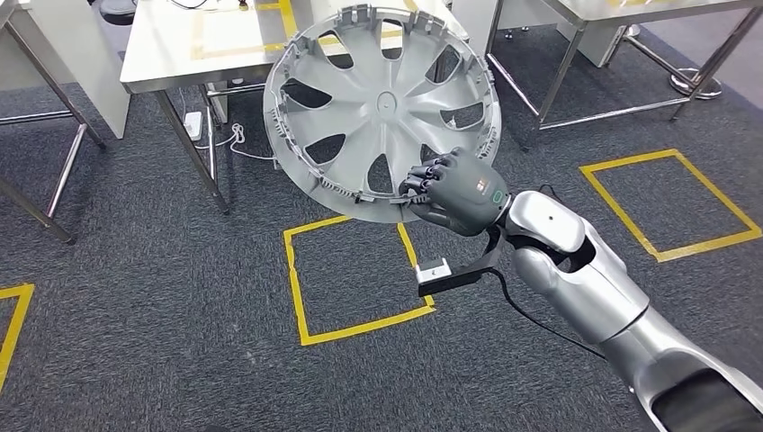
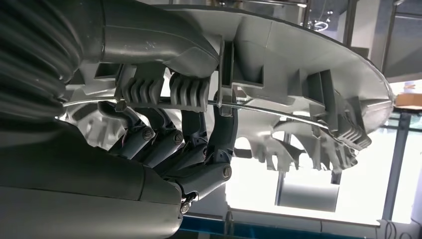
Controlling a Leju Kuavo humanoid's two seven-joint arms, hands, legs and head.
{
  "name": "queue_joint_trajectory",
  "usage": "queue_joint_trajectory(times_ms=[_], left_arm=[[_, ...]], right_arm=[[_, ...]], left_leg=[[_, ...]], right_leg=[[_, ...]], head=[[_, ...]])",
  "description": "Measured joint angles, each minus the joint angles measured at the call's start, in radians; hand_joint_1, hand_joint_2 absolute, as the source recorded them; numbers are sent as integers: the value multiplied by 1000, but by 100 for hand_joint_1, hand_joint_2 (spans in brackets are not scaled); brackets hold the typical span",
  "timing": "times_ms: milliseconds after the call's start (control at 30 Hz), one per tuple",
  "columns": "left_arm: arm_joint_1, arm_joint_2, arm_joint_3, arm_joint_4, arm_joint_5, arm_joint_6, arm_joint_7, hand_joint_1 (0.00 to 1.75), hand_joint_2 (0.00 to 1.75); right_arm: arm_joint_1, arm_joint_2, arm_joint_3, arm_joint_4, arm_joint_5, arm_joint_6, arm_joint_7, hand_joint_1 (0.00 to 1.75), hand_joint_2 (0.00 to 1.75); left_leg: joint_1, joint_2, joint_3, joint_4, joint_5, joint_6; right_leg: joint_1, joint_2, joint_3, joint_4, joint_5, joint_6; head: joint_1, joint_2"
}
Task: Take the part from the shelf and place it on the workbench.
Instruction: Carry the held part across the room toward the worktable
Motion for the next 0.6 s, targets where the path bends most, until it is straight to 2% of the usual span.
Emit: queue_joint_trajectory(times_ms=[33,67,133,200,233,300,367,400,433,467,500,533,567,600], left_arm=[[0,0,0,0,0,1,-1,0,175],[-1,0,0,0,0,3,-2,0,175],[0,1,0,0,0,4,-3,0,175],[0,1,0,0,0,4,-3,0,175],[-1,1,0,-1,0,4,-3,0,175],[-1,2,0,-1,-1,7,-2,0,175],[1,1,0,0,-2,10,0,0,175],[2,1,0,0,-3,11,1,0,175],[3,1,0,0,-3,12,2,0,175],[4,1,0,0,-3,13,3,0,175],[4,2,0,0,-3,15,4,0,175],[4,3,1,0,-3,16,4,0,175],[4,3,1,0,-3,17,4,0,175],[3,4,1,0,-3,17,4,0,175]], right_arm=[[2,0,0,0,1,-2,1,175,175],[4,0,0,0,2,-4,1,175,175],[9,-1,-1,0,5,-7,2,175,175],[11,-1,-2,0,6,-8,1,175,175],[11,-1,-3,-1,6,-9,1,175,175],[11,-1,-5,-1,6,-9,2,175,175],[13,-1,-5,-1,7,-9,2,175,175],[14,-1,-5,0,7,-9,2,175,175],[16,-1,-5,0,7,-9,1,175,175],[16,-1,-5,0,7,-9,1,175,175],[17,-1,-5,0,7,-9,1,175,175],[17,-1,-5,0,7,-9,1,175,175],[16,-1,-6,0,7,-10,1,175,175],[16,-1,-6,0,7,-10,1,175,175]], left_leg=[[-1,-3,1,4,-5,-6],[-2,-4,1,6,-9,-13],[-5,-6,2,4,-14,-27],[-3,-3,4,6,-20,-40],[-3,0,-3,24,-29,-45],[-2,6,-52,121,-63,-52],[-1,8,-136,250,-93,-56],[-1,8,-165,282,-86,-55],[-2,8,-177,277,-59,-54],[-2,8,-168,233,-16,-50],[-3,9,-147,163,35,-44],[-7,11,-121,100,69,-38],[-10,13,-98,50,85,-32],[-14,14,-84,20,85,-26]], right_leg=[[1,1,31,-63,21,-2],[2,3,50,-102,29,-6],[7,5,57,-117,21,-20],[5,6,65,-120,18,-36],[3,5,73,-122,15,-45],[1,4,90,-125,6,-57],[2,3,107,-125,-9,-63],[3,4,117,-125,-18,-63],[3,5,129,-125,-28,-63],[3,6,143,-125,-38,-61],[3,6,157,-126,-51,-58],[5,6,169,-127,-63,-52],[7,6,176,-128,-72,-46],[8,6,181,-132,-79,-40]], head=[[0,0],[0,0],[1,0],[1,0],[-1,0],[-4,0],[-5,0],[-5,0],[-5,0],[-5,0],[-5,0],[-5,0],[-5,0],[-5,0]])
